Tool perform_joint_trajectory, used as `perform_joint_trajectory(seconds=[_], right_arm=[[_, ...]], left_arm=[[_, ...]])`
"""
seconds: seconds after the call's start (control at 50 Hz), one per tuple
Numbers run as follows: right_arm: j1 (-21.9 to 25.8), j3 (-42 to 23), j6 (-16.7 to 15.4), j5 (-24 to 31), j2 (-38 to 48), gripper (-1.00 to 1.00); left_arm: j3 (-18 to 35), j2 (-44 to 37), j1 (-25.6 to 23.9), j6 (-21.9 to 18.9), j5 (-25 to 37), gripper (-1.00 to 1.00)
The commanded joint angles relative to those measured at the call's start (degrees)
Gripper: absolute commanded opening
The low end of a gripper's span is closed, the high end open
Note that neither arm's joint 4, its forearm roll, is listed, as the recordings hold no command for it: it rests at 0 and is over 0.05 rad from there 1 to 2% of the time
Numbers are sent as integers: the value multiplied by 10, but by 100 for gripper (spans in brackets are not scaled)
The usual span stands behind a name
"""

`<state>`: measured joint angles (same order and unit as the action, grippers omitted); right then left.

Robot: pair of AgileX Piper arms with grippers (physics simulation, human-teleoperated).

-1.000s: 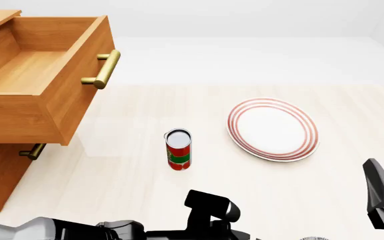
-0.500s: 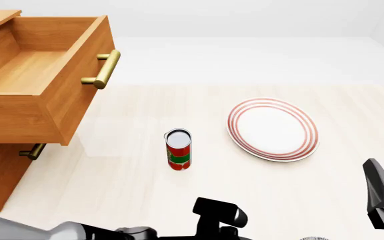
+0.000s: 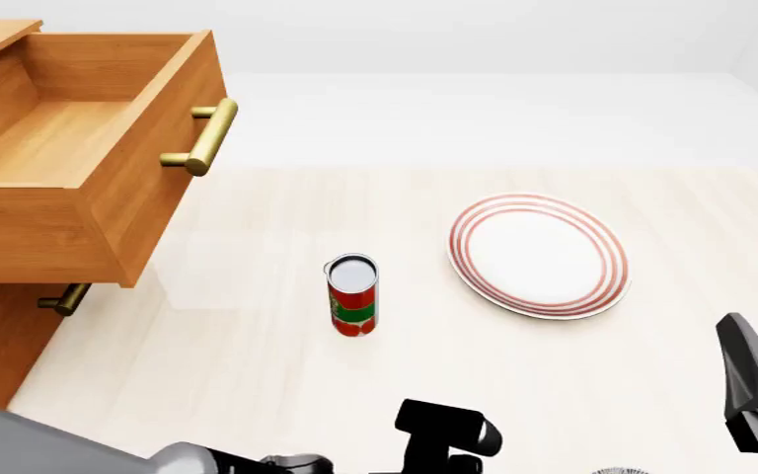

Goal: Put the bowl in the top drawer of the cabinet.

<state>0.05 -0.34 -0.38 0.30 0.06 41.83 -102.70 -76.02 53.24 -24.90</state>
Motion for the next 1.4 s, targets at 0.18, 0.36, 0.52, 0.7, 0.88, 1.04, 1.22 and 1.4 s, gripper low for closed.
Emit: perform_joint_trajectory(seconds=[0.18,0.36,0.52,0.7,0.88,1.04,1.22,1.4], right_arm=[[0,0,0,0,0,100],[0,0,0,0,0,100],[0,0,0,0,0,100],[0,0,0,0,0,100],[0,0,0,0,0,100],[0,0,0,0,0,100],[0,0,0,0,0,100],[0,0,0,0,0,100]], left_arm=[[20,-36,-5,7,-4,100],[29,-49,-12,12,-6,100],[37,-60,-22,17,-9,100],[46,-70,-28,18,-8,100],[50,-78,-28,21,-11,100],[49,-83,-24,23,-17,100],[50,-97,-24,30,-28,100],[54,-109,-25,35,-36,100]])
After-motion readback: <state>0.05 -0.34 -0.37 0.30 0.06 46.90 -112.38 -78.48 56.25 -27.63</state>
